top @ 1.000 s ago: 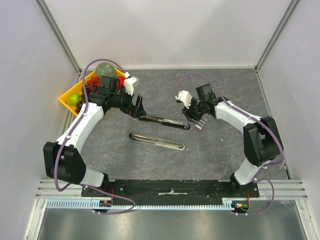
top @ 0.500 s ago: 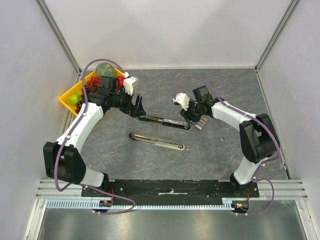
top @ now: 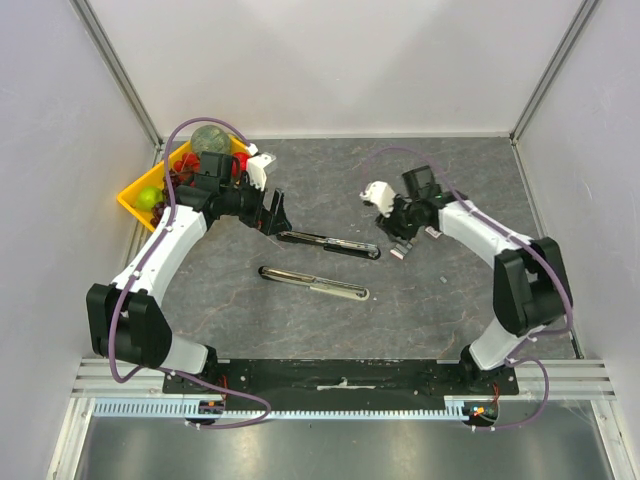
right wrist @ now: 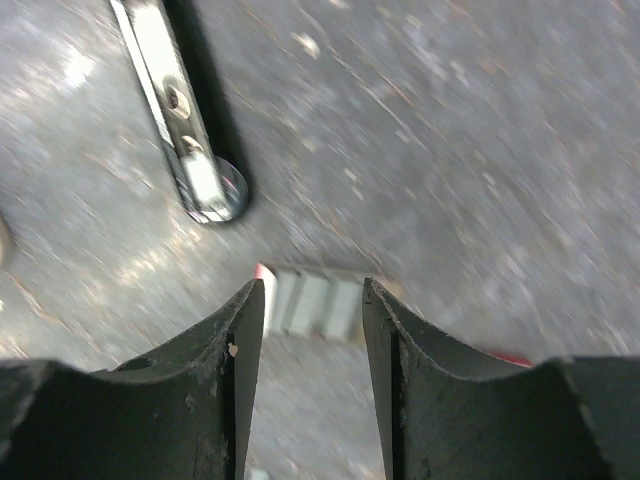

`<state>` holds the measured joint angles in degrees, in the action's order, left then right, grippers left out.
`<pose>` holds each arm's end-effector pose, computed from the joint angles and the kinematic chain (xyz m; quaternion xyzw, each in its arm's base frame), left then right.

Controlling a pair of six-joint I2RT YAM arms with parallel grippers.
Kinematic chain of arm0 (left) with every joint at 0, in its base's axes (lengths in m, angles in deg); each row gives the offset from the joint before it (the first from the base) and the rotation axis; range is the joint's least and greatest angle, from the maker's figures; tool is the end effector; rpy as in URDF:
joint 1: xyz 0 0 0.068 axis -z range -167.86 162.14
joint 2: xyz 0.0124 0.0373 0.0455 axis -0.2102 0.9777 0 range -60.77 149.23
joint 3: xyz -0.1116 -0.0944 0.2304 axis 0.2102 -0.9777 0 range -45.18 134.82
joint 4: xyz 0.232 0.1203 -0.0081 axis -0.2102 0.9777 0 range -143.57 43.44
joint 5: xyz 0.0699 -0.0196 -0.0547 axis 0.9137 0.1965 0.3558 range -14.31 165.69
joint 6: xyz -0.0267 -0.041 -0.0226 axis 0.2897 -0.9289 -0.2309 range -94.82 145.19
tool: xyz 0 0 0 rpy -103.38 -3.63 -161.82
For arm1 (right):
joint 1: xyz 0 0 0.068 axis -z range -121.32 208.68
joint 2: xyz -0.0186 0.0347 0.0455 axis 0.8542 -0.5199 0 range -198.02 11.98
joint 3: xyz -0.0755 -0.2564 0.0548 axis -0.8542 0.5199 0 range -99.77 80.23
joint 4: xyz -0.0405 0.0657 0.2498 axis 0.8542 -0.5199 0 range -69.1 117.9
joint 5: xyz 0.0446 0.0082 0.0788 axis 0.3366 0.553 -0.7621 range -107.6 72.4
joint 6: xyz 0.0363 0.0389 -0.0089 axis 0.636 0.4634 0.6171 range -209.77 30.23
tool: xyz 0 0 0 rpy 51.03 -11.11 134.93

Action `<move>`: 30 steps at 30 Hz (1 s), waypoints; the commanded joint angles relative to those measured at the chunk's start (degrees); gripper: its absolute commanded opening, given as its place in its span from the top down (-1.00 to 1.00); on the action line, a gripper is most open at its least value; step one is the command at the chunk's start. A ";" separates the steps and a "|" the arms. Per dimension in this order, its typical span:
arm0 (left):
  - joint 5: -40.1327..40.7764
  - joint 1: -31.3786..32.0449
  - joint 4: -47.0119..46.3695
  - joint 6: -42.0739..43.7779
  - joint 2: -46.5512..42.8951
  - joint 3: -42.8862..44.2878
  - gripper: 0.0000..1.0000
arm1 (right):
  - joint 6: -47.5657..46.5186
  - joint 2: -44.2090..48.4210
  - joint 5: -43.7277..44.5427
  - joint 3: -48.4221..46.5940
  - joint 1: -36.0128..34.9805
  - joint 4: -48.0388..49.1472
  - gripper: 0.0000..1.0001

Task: Load the staples into the stapler
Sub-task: Pick up the staple from the center of the board.

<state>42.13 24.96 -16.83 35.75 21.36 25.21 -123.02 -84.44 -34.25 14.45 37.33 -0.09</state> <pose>0.2926 -0.0868 0.3064 0.2817 0.8559 -0.2766 0.3340 0.3196 0.1359 0.2103 -0.4717 0.8286 0.1110 0.2805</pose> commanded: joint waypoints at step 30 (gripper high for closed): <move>-5.37 -0.16 -2.45 0.07 -4.43 -1.40 -0.99 | -4.10 7.83 4.60 17.88 17.21 -12.97 0.09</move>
<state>38.94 24.98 -17.36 35.73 18.41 24.05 -127.04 -75.35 -30.68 32.05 54.10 -12.94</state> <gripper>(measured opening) 0.993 0.466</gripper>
